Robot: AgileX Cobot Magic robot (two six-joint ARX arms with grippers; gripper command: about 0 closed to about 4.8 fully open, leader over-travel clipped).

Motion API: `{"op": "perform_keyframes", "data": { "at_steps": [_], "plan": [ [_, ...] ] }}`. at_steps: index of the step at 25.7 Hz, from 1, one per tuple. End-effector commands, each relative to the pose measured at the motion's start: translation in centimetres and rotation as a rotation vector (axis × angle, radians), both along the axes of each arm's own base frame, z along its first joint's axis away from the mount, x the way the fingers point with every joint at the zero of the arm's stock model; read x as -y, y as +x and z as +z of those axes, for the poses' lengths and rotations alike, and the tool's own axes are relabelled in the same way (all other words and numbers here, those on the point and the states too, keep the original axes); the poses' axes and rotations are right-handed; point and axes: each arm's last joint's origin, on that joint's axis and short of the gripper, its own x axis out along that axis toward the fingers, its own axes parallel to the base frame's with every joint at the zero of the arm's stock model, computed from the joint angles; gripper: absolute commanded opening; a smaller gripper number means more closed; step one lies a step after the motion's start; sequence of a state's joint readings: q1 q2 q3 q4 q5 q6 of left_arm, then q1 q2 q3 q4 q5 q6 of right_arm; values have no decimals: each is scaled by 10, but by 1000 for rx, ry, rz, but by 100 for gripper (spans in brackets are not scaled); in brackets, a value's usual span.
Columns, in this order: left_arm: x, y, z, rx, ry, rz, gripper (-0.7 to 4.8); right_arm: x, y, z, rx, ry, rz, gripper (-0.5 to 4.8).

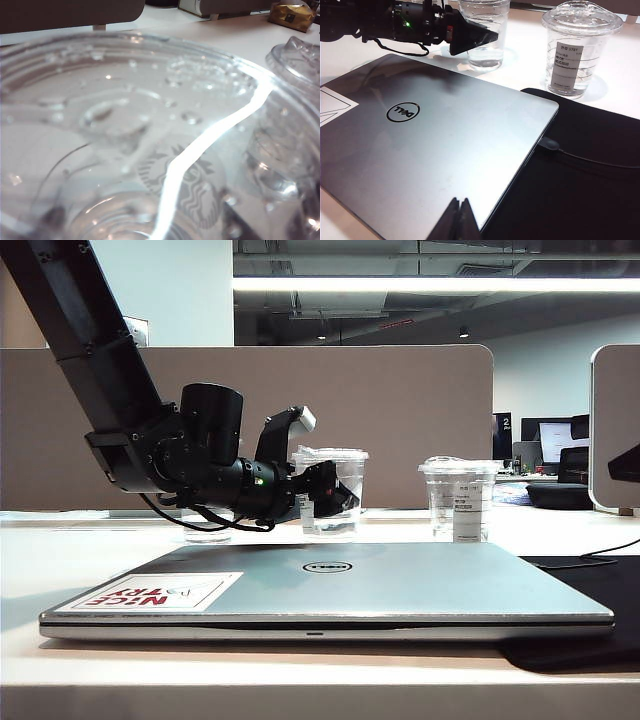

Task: Pick up the coffee cup on the middle and place it on the left side of the laptop.

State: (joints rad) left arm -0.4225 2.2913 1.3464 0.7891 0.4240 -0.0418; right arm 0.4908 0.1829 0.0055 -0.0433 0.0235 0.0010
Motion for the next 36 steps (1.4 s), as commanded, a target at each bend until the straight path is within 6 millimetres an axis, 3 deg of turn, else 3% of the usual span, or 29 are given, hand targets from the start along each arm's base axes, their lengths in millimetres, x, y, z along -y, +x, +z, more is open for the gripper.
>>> {"op": "perform_keyframes", "data": {
  "at_steps": [1, 2, 14, 24, 27, 30, 36],
  "plan": [
    [0, 0, 3, 15, -7, -6, 391, 0, 0, 0, 10, 8, 1, -5],
    [0, 0, 3, 15, -7, -6, 366, 0, 0, 0, 10, 8, 1, -5],
    [1, -1, 7, 18, -20, -51, 366, 0, 0, 0, 10, 8, 1, -5],
    [-16, -9, 51, 96, -40, -26, 366, 0, 0, 0, 11, 8, 2, -5],
    [-26, -18, 61, 121, -47, -13, 367, 0, 0, 0, 11, 8, 2, -5],
    [-42, -45, 72, 186, -74, -19, 367, 0, 0, 0, 10, 8, 1, -5],
    [-67, -89, 71, 204, -51, 37, 367, 0, 0, 0, 11, 8, 2, -5]
  ]
}}
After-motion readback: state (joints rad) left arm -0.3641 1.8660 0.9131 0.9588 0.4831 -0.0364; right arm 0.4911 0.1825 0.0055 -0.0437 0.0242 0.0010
